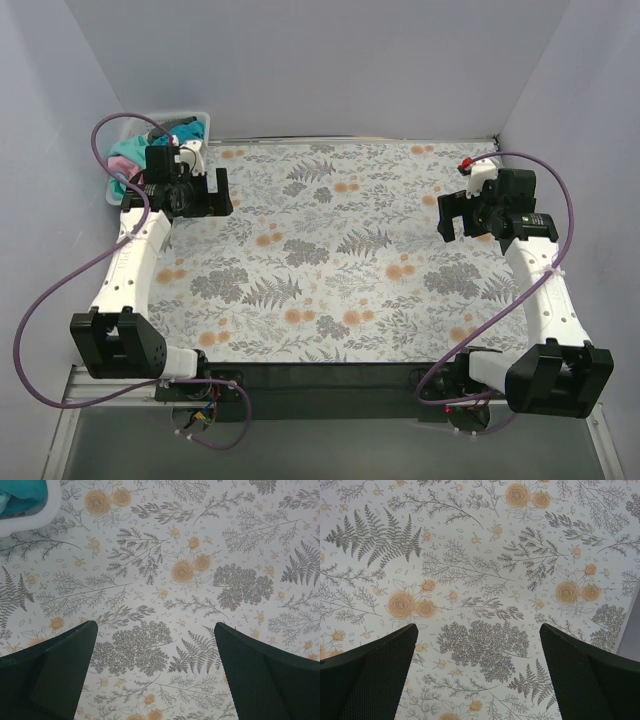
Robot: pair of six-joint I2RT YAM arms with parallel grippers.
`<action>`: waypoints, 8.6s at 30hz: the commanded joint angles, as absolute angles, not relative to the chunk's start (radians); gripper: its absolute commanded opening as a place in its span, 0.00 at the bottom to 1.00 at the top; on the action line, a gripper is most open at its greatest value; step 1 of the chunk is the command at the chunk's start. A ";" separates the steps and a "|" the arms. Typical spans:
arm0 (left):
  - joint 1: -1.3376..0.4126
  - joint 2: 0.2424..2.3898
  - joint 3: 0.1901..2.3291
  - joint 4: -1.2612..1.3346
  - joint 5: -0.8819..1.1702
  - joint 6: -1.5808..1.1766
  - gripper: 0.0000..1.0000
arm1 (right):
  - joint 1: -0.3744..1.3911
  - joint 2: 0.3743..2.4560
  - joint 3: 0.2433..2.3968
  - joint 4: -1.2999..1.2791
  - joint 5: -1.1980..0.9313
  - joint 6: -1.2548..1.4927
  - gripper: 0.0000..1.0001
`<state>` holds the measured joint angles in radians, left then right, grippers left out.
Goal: Fold and stack the t-shirts
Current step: Grab the tshirt from the pile, then move the tshirt to the center of the board, then flatten the tshirt out
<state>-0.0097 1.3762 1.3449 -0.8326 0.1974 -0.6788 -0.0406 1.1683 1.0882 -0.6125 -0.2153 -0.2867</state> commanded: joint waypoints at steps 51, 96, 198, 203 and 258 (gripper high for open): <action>0.179 2.206 2.253 -0.515 -0.087 -0.778 0.00 | -0.040 1.488 1.164 -0.554 -0.256 -0.239 0.98; -0.107 1.798 2.364 0.367 0.414 -0.933 0.00 | -0.040 1.390 1.173 -0.552 -0.275 -0.221 0.98; -0.095 1.879 1.473 -0.572 0.480 -0.462 0.79 | -0.166 1.836 1.370 -0.649 -0.473 -0.314 0.01; -0.103 1.844 1.324 -0.574 0.375 -0.408 0.70 | -0.164 1.832 1.387 -0.658 -0.457 -0.313 0.01; -0.339 2.031 1.778 -0.626 0.307 -0.519 0.00 | -0.189 1.815 1.400 -0.765 -0.442 -0.429 0.01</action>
<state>-0.3813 2.0739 1.6722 -0.6113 0.3206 -0.5400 -0.1776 1.8385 1.3636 -0.7475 -0.4442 -0.4084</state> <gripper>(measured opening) 0.018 0.020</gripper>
